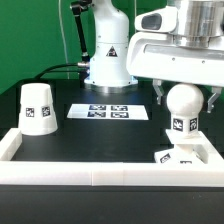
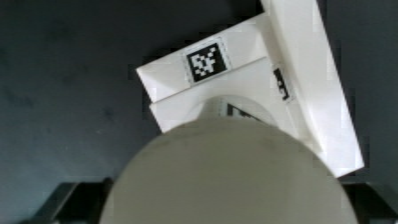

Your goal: Assemble lamp

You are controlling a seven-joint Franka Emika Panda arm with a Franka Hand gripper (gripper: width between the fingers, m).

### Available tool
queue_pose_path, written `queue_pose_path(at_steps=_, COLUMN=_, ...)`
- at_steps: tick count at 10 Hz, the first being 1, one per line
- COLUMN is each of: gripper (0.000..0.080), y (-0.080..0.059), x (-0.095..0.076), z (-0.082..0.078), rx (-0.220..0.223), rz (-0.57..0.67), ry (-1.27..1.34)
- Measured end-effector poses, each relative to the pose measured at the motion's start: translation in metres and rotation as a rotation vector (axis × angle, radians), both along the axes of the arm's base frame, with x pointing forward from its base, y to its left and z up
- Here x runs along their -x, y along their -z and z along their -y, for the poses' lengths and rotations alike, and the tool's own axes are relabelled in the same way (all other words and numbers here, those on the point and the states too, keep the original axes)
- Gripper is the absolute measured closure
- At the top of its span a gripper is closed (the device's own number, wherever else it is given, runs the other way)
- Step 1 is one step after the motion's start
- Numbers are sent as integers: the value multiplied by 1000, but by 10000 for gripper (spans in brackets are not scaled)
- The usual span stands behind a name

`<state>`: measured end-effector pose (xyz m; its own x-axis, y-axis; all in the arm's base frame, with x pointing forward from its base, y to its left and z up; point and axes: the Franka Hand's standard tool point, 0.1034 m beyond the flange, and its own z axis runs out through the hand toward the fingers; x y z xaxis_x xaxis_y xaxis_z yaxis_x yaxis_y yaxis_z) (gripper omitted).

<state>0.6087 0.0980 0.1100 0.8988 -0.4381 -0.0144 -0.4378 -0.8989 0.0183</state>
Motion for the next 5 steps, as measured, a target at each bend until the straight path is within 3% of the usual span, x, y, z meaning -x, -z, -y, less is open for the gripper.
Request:
queue_pose_path(at_steps=2, gripper=220, y=0, x=1, z=0, rx=-9, rz=-5, ry=132)
queue_pose_path(at_steps=5, gripper=220, y=0, x=3, z=0, rx=-64, rz=-47, ry=468)
